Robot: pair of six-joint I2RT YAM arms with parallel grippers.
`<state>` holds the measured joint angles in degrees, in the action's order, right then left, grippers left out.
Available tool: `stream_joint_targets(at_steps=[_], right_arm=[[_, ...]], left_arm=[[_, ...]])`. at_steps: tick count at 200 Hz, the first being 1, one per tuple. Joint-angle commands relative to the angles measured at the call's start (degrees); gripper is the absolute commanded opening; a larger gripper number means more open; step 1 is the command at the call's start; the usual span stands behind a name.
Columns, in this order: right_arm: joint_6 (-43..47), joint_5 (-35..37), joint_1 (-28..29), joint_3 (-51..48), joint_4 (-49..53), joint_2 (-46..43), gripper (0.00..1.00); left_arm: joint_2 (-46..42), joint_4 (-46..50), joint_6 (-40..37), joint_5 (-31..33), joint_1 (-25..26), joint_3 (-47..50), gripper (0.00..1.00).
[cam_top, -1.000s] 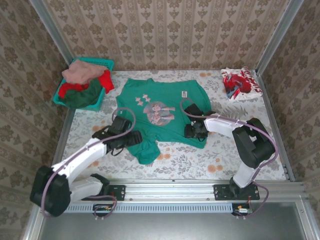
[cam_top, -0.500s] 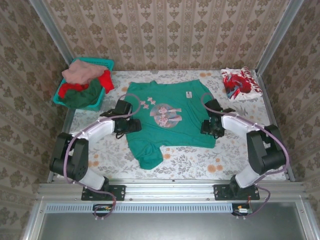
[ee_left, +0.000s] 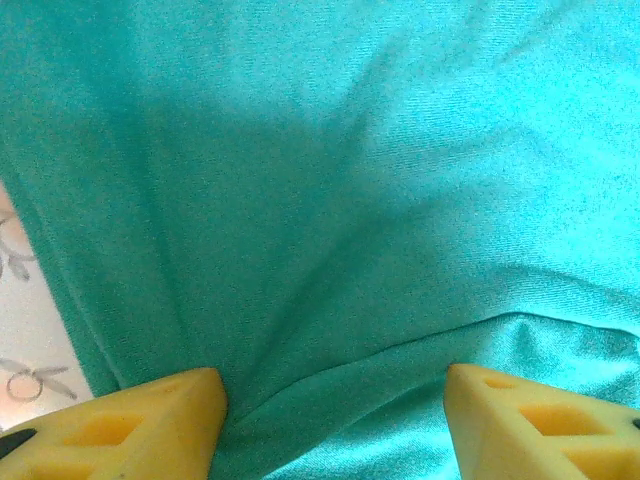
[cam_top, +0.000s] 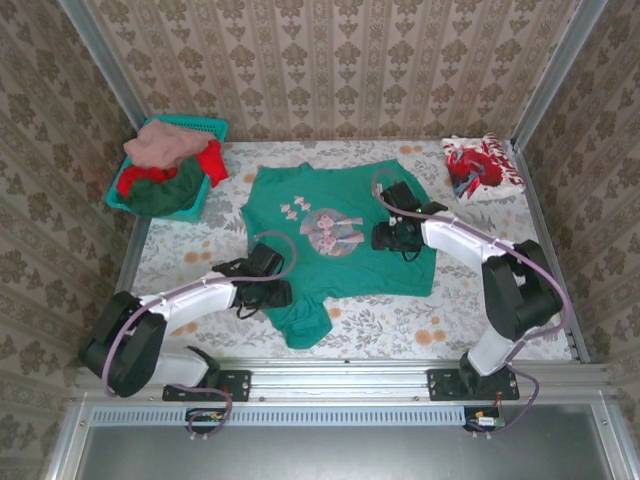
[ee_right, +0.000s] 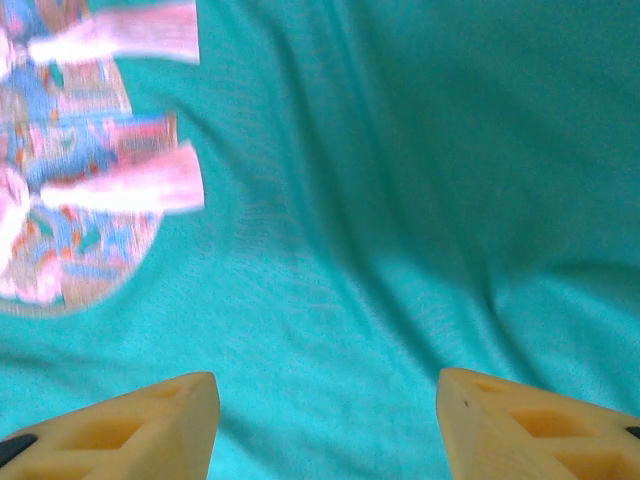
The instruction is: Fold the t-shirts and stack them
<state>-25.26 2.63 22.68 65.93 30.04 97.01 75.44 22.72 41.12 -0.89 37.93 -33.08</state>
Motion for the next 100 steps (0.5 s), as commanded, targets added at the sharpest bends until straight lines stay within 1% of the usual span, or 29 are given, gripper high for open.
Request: stream_joint_targets(at_steps=[1,9,19,32,49,60,64,72,88,100], right_arm=[[2.49,2.69,-2.10,6.56,2.00,4.36,0.61],[3.25,3.25,-2.97,9.25,2.79,6.50,0.61],[3.86,4.22,-4.33,12.73,3.89,9.22,0.62],[5.45,5.54,-5.54,17.90,5.28,13.00,0.62],[6.82,7.00,-7.38,25.01,7.06,17.77,0.61],[7.73,7.61,-8.67,30.09,8.17,20.81,0.61],[7.76,8.16,-9.10,32.00,8.83,21.95,0.61],[8.11,8.18,-9.92,35.56,9.77,24.19,0.61],[9.74,6.69,-11.49,43.87,11.10,29.24,0.61],[10.41,5.90,-12.37,50.53,12.53,33.61,0.60]], left_arm=[[-1.41,8.11,5.77,0.39,0.41,5.39,0.63],[-3.24,8.91,5.90,1.14,0.46,5.86,0.65],[-5.10,9.46,4.84,2.04,-0.13,5.52,0.73],[-6.15,10.14,1.60,2.29,-2.89,3.33,0.78],[-5.02,10.92,-3.96,1.69,-8.32,-3.24,0.85],[-2.66,10.99,-7.54,1.82,-11.49,-8.76,0.86],[-1.63,11.21,-8.60,1.84,-14.08,-10.97,0.87],[1.09,11.53,-11.02,1.25,-16.40,-15.80,0.87],[7.60,12.13,-14.51,1.30,-19.39,-25.86,0.88],[13.31,12.98,-17.31,0.87,-20.73,-34.39,0.91]])
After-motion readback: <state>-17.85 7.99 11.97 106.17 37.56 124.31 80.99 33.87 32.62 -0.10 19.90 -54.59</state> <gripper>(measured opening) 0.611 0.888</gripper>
